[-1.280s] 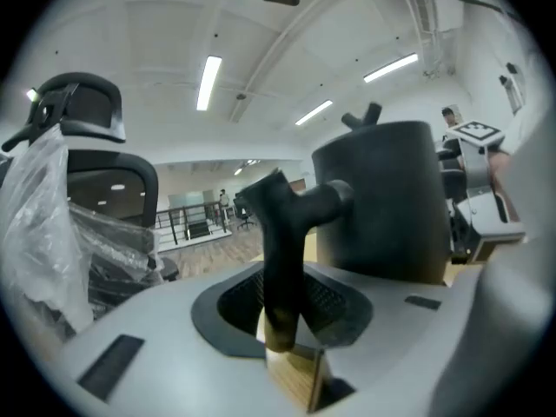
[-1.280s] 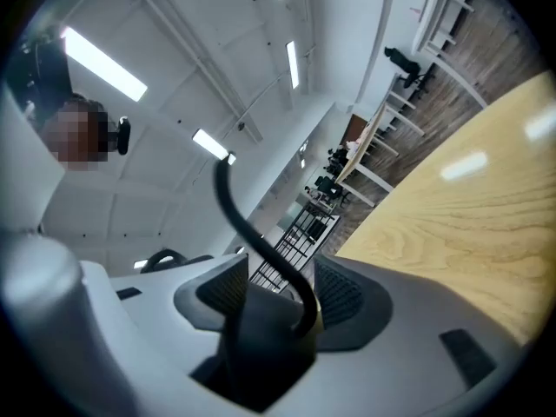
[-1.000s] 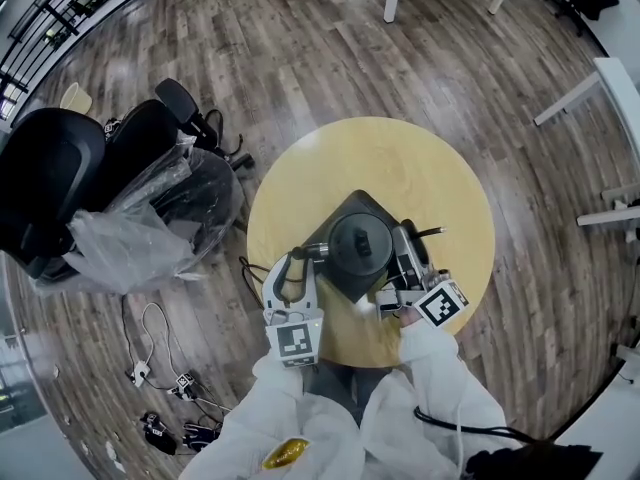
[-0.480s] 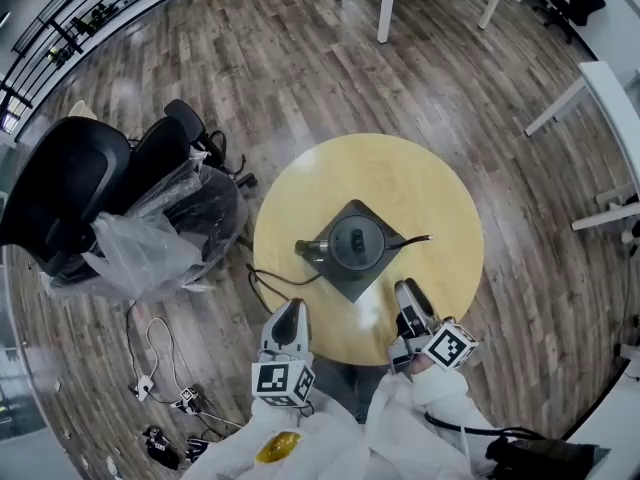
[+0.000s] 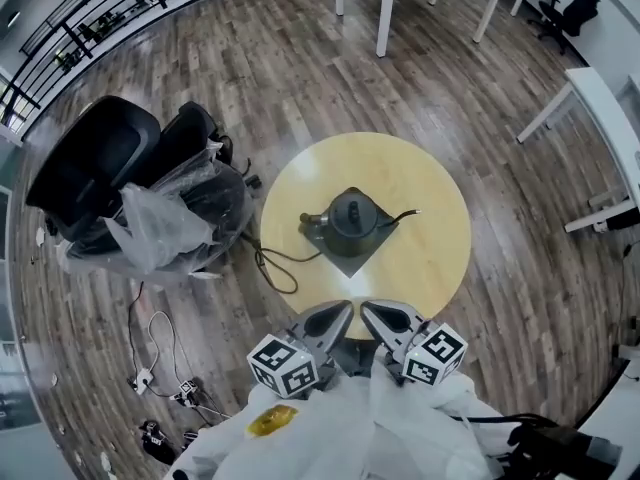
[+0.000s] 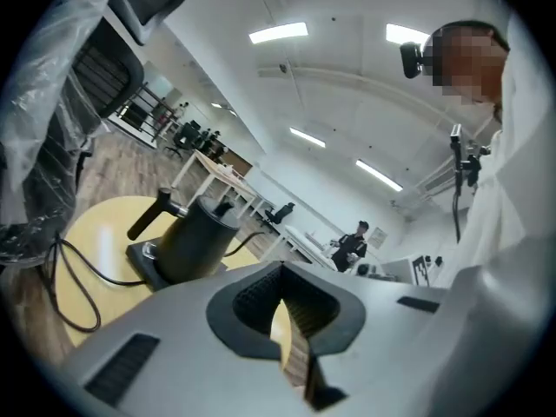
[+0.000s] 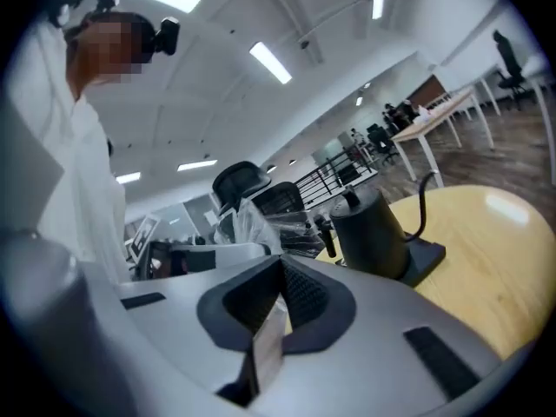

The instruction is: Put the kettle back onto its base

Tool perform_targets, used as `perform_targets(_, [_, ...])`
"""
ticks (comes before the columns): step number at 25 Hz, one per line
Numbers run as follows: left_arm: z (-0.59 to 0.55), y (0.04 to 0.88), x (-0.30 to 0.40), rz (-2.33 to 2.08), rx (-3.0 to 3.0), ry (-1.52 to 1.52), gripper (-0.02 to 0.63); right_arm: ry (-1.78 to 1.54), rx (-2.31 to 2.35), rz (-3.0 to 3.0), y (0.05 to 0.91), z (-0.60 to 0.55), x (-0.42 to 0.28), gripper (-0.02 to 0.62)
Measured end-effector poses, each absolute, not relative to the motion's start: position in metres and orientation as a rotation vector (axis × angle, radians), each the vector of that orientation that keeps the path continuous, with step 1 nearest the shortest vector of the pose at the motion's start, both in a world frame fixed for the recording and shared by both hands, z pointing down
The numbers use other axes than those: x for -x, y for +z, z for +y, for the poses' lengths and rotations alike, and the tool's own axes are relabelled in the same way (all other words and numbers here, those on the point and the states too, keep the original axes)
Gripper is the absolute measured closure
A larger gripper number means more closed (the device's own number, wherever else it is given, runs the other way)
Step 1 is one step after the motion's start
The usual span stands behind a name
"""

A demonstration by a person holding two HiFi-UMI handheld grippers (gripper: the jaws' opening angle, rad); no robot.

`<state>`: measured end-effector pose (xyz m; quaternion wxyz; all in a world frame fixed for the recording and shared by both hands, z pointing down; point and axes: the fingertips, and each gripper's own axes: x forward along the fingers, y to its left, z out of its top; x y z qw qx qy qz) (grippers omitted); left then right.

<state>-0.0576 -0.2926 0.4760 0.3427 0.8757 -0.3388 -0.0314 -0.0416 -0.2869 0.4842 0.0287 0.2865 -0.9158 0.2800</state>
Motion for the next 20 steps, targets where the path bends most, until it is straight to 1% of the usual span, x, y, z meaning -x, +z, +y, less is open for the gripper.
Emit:
perform_targets(3, [-0.286, 0.471, 0.051, -0.858, -2.332, -0.038, 0.604, 0.706, -0.814, -2.797, 0.484, -0.277, 0.045, 0.584])
perform_targets(10, [-0.290, 0.478, 0.065, -0.897, -2.300, -0.022, 0.604, 0.712, -0.809, -2.789, 0.488, -0.271, 0.051, 0.584])
perform_targets(20, [-0.297, 0.472, 0.043, -0.857, -2.357, 0.013, 0.604, 0.638, -0.842, -2.799, 0.480, -0.279, 0.039, 0.584])
